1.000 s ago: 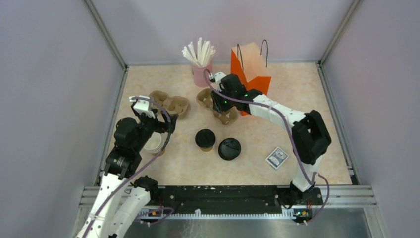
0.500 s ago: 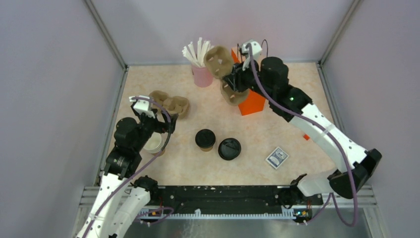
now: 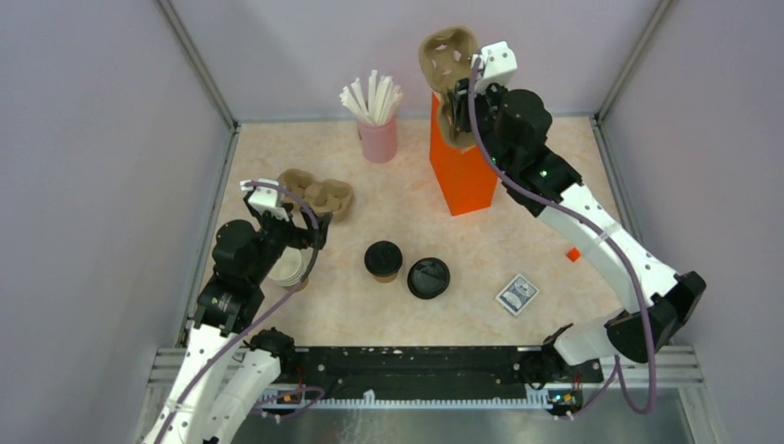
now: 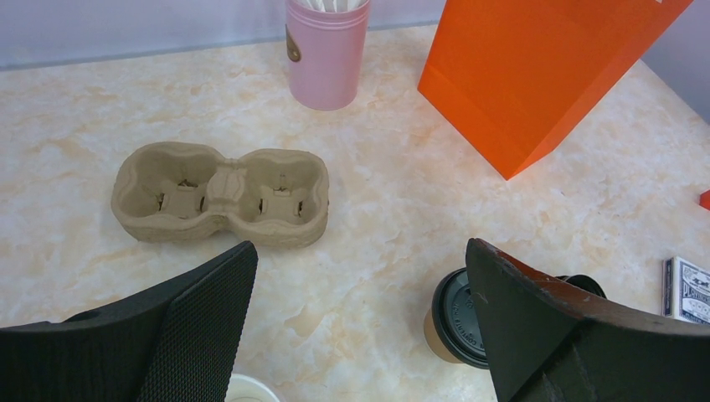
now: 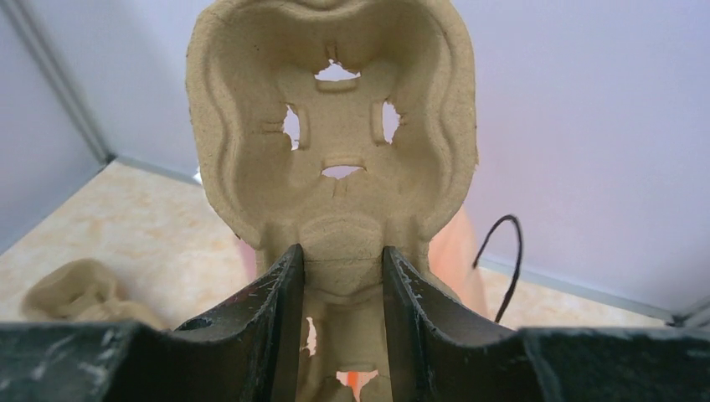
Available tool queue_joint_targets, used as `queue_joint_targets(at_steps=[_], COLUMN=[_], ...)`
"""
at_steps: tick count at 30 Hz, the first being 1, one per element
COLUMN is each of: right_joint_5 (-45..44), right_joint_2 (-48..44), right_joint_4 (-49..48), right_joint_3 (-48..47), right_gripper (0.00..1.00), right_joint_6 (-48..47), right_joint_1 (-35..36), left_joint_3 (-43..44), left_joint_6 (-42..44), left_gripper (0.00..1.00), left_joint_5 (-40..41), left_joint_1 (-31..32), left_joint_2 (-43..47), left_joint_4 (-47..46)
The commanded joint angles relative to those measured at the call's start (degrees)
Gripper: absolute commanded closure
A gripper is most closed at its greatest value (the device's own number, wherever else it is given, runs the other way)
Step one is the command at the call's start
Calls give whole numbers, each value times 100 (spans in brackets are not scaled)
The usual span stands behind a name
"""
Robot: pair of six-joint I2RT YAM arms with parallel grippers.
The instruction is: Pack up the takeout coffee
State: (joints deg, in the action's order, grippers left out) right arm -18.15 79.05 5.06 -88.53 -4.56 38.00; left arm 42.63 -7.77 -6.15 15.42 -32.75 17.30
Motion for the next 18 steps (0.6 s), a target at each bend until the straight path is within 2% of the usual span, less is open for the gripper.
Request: queue_joint_targets(at_steps=[1,10,15,18], right_joint_5=[-412,-155,-26,78], right_joint_2=[317,895,1042,942], right_joint_4=[-618,-515,-336,-383], right_joint_3=[-585,-1102,-1069,-890], right_gripper=[69,69,70,70], right_joint_6=[-338,-127,-51,49], right_joint_1=[-267,-770,-852,-925], left_joint_3=[9,-18,-57,424], left_joint_6=[50,16,-558,-1073], left_gripper=[1,1,1,1], left_joint_5=[-37,-342,-1771,-2992], left_joint_1=[27,31,31,31], left_joint_2=[52,42,-420,-1426], left_joint_4=[-104,-194,-1059,-1650])
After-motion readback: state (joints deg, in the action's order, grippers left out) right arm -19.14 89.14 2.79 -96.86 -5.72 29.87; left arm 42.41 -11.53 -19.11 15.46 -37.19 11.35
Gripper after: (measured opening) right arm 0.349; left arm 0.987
